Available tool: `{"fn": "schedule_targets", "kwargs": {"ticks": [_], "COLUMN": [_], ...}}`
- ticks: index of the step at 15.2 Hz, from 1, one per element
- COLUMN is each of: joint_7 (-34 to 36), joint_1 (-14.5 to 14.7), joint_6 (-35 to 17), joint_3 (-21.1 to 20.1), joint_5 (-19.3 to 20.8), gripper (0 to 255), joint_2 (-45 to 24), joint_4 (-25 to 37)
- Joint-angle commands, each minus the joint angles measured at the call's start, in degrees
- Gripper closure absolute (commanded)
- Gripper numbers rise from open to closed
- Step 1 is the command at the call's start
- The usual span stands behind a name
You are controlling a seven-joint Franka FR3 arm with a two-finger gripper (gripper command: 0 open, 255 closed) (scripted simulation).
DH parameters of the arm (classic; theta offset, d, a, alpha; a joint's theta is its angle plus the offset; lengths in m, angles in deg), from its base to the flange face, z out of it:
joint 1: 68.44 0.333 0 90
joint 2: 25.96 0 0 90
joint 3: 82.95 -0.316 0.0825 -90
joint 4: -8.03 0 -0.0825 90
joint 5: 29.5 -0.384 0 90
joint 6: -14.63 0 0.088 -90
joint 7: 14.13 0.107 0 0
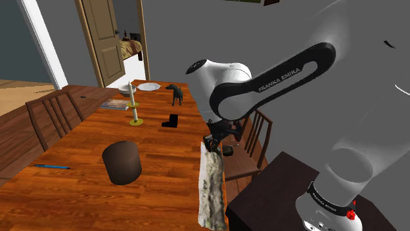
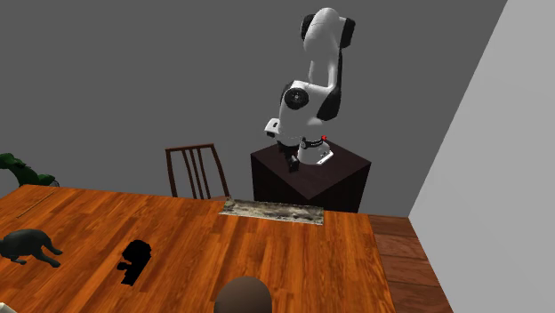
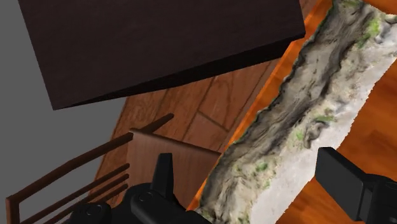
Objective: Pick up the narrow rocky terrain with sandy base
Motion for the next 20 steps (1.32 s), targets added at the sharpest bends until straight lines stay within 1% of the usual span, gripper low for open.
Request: {"fn": "schedule_targets", "kwargs": {"ticks": [1,2,4,6,9,12,16,17,20], "joint_7": [9.1,13.5,21.7,28.3,35.6,40.7,45.1,45.7,46.1], "joint_1": [-0.8,-0.5,1.3,4.5,9.7,14.4,19.8,20.7,21.1], "joint_6": [0.2,0.7,2.6,4.9,8.6,12.2,17.1,18.0,17.0], "joint_3": [-2.8,-3.3,-2.8,-0.6,3.7,8.0,13.5,14.5,15.0], "joint_5": [5.7,9.0,15.2,20.1,25.3,28.7,31.3,31.6,32.2], "gripper": [0,0,0,0,0,0,0,0,0], "joint_2": [-7.6,-12.0,-20.5,-28.2,-38.0,-46.8,-57.8,-59.7,-61.6], "joint_4": [2.8,4.7,8.8,13.2,20.4,28.2,39.8,42.1,42.8]}}
